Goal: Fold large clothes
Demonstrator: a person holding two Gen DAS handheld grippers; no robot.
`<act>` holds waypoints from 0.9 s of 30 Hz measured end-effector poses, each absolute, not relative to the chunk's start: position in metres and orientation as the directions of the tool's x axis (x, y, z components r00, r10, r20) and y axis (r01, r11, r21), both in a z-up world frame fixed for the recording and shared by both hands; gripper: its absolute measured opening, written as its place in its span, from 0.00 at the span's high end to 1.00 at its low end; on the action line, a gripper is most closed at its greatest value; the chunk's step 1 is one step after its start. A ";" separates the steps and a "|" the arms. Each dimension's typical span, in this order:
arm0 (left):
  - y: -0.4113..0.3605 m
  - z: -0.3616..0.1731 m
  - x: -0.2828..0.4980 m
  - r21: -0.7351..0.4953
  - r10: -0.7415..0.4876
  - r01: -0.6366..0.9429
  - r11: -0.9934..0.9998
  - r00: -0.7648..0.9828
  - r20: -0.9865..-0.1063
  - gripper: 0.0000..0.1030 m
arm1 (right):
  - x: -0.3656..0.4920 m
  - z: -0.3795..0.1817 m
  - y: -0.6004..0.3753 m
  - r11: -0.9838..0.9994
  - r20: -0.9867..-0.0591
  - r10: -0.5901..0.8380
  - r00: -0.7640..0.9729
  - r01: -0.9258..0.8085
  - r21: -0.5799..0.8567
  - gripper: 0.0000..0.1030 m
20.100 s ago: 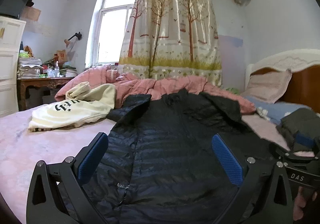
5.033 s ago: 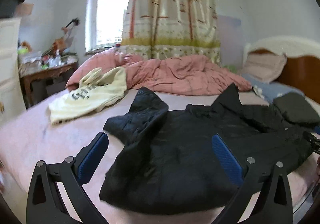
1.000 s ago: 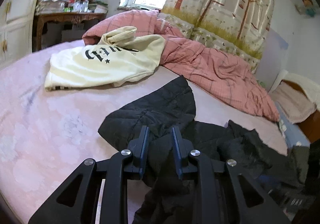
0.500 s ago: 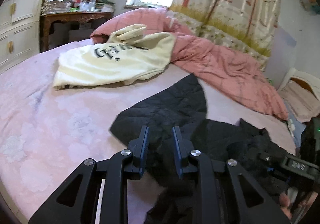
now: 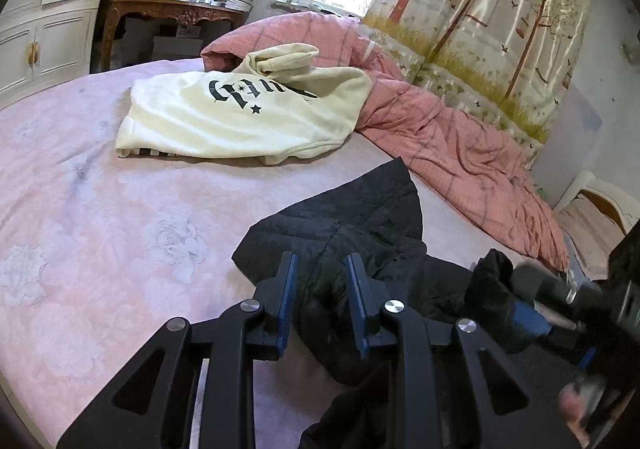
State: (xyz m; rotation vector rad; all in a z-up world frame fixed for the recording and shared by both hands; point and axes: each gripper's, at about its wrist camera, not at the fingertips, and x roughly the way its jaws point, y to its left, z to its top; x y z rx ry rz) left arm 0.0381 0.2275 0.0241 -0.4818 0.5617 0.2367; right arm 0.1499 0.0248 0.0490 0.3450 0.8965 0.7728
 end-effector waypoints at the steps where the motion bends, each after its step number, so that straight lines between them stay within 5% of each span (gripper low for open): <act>1: 0.227 0.024 0.038 -0.371 0.084 -0.340 0.864 0.824 -0.560 0.77 | 0.149 0.052 0.023 0.688 -0.562 0.725 0.398 -0.456 0.565 0.23; 6: 0.225 0.026 0.040 -0.369 0.077 -0.326 0.870 0.831 -0.551 0.74 | 0.139 0.076 0.020 0.712 -0.585 0.699 0.410 -0.478 0.515 0.23; 11: 0.224 0.027 0.039 -0.382 0.067 -0.320 0.867 0.835 -0.546 0.74 | 0.140 0.061 0.019 0.928 -0.749 0.359 0.557 -0.302 0.220 0.31; 13: 0.222 0.028 0.037 -0.388 0.064 -0.314 0.866 0.840 -0.538 0.74 | 0.150 0.038 0.021 0.951 -0.804 0.276 0.526 -0.273 0.147 0.47; 17: 0.212 0.025 0.044 -0.409 0.007 -0.273 0.871 0.838 -0.545 0.74 | 0.168 -0.028 0.051 0.909 -0.915 0.296 0.276 -0.376 0.181 0.47; 23: 0.200 0.015 0.061 -0.403 -0.056 -0.230 0.886 0.809 -0.585 0.74 | 0.194 0.004 0.043 0.900 -0.833 0.398 0.384 -0.337 0.275 0.47; 27: 0.189 0.001 0.076 -0.374 -0.085 -0.225 0.900 0.750 -0.656 0.74 | 0.238 0.033 0.042 0.936 -0.794 0.319 0.518 -0.301 0.179 0.46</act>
